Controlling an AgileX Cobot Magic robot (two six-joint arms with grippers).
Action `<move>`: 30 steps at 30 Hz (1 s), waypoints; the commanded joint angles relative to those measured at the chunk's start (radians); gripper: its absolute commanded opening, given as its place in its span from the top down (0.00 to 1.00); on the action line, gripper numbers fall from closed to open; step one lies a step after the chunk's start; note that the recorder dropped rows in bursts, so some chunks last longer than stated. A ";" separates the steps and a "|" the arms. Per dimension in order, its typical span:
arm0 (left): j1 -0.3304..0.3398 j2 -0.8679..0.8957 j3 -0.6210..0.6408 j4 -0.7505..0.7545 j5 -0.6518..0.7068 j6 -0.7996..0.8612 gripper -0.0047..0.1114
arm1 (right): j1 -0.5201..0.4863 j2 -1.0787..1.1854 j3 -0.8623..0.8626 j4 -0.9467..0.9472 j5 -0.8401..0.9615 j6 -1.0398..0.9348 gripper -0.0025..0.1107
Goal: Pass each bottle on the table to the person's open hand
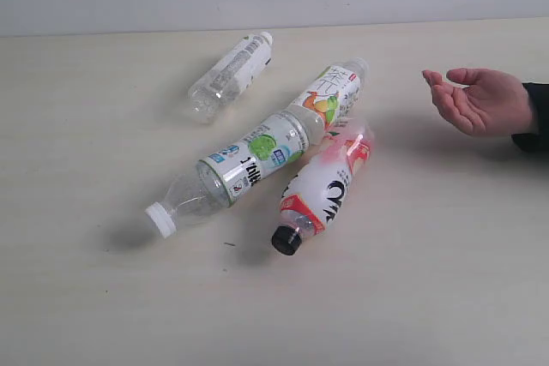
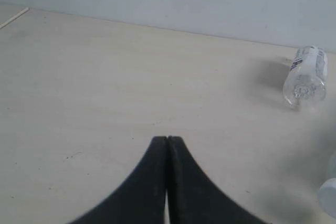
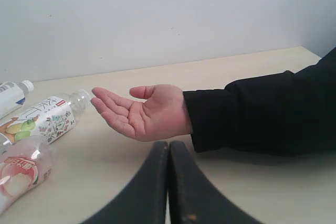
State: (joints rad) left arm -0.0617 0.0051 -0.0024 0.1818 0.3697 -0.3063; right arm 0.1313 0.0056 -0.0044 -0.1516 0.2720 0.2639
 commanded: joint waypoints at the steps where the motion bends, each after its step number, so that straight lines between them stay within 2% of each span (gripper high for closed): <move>1: 0.002 -0.005 0.002 0.009 -0.015 0.044 0.96 | 0.002 -0.006 0.004 -0.004 -0.008 0.000 0.98; 3: 0.002 -0.005 0.002 0.021 -0.045 0.106 0.96 | 0.002 -0.006 0.004 -0.004 -0.008 0.000 0.98; 5: 0.002 -0.005 0.002 0.015 -0.194 0.103 0.96 | 0.002 -0.006 0.004 -0.004 -0.008 0.000 0.98; 6: 0.002 -0.005 0.002 0.015 -0.343 0.059 0.96 | 0.002 -0.006 0.004 -0.004 -0.008 0.000 0.98; 13: 0.002 -0.005 0.002 0.015 -0.798 -0.329 0.96 | 0.002 -0.006 0.004 -0.004 -0.008 0.000 0.98; 26: 0.002 -0.005 0.002 0.016 -1.155 -0.307 0.96 | 0.002 -0.006 0.004 -0.004 -0.008 0.000 0.98; 30: 0.002 -0.005 -0.049 -0.034 -1.206 -0.311 0.96 | 0.002 -0.006 0.004 -0.004 -0.008 0.000 0.98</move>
State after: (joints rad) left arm -0.0617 0.0035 -0.0088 0.1882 -0.7848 -0.6135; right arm 0.1313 0.0056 -0.0044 -0.1516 0.2720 0.2639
